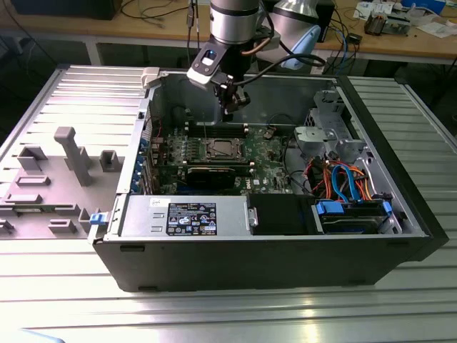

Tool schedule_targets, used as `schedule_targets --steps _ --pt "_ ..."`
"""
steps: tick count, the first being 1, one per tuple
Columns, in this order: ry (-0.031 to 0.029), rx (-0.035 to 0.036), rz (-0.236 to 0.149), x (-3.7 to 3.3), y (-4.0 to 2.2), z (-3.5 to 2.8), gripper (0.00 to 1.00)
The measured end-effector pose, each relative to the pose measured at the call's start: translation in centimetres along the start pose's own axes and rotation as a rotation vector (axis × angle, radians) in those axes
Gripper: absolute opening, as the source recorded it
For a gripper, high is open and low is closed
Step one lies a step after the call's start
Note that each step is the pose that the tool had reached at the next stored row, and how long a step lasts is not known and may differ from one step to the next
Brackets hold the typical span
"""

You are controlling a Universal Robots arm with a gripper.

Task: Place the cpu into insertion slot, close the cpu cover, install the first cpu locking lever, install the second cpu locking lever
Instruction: 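Install the first cpu locking lever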

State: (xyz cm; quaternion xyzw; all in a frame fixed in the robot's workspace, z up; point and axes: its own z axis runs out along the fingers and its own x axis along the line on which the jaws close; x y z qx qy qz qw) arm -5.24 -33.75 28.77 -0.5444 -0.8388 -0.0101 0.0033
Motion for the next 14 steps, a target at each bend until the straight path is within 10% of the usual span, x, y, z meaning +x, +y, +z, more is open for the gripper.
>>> schedule_targets --steps 14 --pt "0.0009 0.0011 -0.070 0.00 0.00 0.00 0.11"
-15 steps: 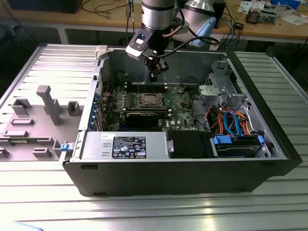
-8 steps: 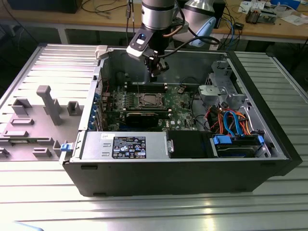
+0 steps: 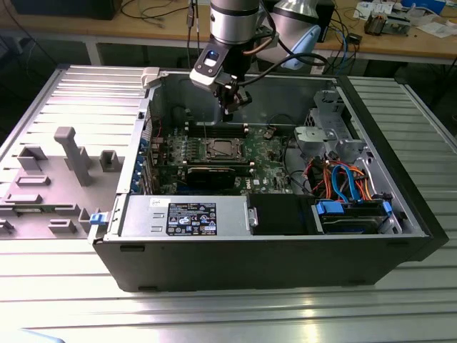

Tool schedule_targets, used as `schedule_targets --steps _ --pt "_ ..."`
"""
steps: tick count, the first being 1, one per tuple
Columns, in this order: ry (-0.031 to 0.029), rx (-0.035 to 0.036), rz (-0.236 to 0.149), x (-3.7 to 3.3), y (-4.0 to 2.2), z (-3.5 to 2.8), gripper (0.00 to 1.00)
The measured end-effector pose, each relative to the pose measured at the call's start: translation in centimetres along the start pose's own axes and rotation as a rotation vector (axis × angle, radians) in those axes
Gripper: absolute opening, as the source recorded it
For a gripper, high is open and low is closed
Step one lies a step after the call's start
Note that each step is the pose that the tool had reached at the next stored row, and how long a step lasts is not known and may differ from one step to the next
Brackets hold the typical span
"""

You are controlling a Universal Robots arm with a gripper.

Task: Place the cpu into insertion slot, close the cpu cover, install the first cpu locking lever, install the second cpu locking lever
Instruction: 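Install the first cpu locking lever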

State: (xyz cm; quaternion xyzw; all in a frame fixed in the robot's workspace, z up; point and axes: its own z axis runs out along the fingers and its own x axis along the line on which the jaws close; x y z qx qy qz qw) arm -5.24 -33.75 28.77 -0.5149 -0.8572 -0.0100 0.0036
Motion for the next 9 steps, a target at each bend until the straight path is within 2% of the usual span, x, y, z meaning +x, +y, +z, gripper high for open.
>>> schedule_targets --steps 5,9 --pt "0.0004 0.0005 -0.032 0.00 0.00 0.00 0.11" --pt "0.0011 0.0013 -0.078 0.00 0.00 0.00 0.11"
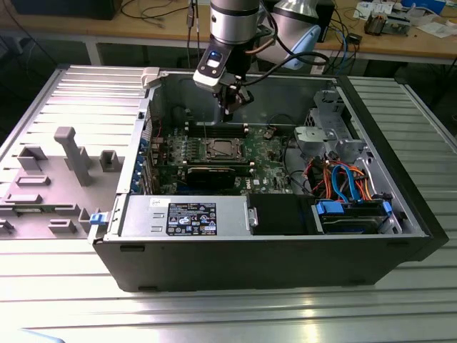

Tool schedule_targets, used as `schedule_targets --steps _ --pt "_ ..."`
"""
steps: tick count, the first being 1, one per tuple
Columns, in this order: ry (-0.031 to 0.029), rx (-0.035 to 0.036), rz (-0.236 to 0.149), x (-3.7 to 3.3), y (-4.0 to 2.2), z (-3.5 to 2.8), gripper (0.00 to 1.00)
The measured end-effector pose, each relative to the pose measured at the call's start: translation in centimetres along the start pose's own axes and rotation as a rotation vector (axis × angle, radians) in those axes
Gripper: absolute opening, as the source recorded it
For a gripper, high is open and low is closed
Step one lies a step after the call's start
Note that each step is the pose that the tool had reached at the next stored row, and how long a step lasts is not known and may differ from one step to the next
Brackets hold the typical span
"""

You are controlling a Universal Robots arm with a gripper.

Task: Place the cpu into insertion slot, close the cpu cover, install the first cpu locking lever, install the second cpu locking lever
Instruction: 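Install the first cpu locking lever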

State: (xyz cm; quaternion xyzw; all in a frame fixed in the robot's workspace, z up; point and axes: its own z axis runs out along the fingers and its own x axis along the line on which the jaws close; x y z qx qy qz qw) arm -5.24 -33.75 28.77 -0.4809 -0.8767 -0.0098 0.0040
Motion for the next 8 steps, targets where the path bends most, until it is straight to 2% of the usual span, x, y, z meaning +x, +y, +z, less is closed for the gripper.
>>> schedule_targets --steps 4,8 --pt "0.0007 0.0009 -0.055 0.00 0.00 0.00 0.11" --pt "0.0012 0.0014 -0.087 0.00 0.00 0.00 0.11"
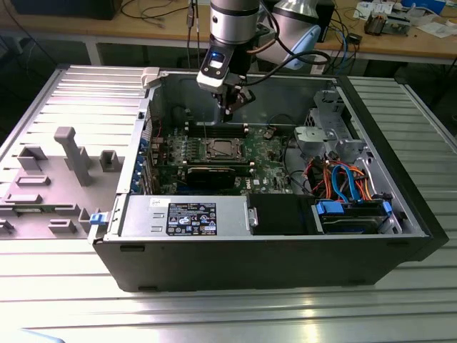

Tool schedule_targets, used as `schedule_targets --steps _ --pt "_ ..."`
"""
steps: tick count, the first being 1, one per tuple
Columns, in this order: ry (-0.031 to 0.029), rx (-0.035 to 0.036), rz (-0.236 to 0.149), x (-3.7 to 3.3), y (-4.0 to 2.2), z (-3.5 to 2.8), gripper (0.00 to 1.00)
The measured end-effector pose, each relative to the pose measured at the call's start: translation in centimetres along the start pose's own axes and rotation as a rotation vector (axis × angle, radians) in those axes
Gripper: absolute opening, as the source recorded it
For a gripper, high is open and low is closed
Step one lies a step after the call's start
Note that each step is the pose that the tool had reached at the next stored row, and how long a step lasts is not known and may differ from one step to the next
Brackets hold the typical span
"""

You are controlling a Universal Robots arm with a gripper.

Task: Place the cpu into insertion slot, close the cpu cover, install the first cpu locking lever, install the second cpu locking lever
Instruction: 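Install the first cpu locking lever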

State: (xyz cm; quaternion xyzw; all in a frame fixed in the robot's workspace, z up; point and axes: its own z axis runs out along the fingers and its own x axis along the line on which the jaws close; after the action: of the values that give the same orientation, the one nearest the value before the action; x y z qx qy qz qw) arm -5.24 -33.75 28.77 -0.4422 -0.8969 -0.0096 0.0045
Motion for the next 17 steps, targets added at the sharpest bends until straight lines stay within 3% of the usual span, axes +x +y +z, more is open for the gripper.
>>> schedule_targets --steps 3,10,17 --pt "0.0004 0.0006 -0.031 0.00 0.00 0.00 0.11" --pt "0.0023 0.0028 -0.171 0.00 0.00 0.00 0.11" --pt "0.0033 0.0042 -0.252 0.00 0.00 0.00 0.11"
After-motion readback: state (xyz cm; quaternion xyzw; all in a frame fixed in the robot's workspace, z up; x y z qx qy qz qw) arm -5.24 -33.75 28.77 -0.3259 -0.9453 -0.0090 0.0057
